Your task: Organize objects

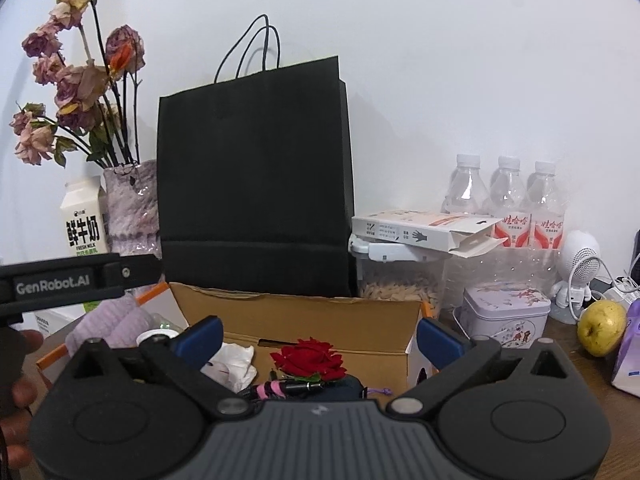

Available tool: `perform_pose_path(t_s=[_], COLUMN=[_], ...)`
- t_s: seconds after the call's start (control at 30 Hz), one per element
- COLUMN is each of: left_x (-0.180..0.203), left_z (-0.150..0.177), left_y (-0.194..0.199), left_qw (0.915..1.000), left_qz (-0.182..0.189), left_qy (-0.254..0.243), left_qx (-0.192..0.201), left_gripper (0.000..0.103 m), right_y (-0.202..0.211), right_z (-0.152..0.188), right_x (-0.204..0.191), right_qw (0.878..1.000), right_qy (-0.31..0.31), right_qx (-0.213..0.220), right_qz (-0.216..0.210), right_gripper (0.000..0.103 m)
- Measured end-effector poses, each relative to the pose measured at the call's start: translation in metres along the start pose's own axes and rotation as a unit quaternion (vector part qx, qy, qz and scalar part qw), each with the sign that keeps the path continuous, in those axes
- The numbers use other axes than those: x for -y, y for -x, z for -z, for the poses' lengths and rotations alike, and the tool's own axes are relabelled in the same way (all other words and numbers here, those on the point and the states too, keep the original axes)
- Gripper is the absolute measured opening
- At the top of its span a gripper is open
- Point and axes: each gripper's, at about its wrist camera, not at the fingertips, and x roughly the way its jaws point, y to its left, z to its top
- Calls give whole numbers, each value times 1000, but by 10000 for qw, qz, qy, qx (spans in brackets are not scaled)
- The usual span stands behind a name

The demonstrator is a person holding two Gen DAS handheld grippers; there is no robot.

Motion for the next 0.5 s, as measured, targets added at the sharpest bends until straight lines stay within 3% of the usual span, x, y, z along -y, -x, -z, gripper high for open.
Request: perform_pose_path(t_s=[0.5], left_x=[-10], left_z=[6], left_y=[63], left_qw=[9997], left_qz=[91], left_qy=[-131], left_qx=[-184], left_gripper=[103], right_y=[57], right_z=[5], right_x=[-11], right_qw=[9998], right_qy=[155], right_qx=[-140], right_qz=[-5], right_gripper=[103])
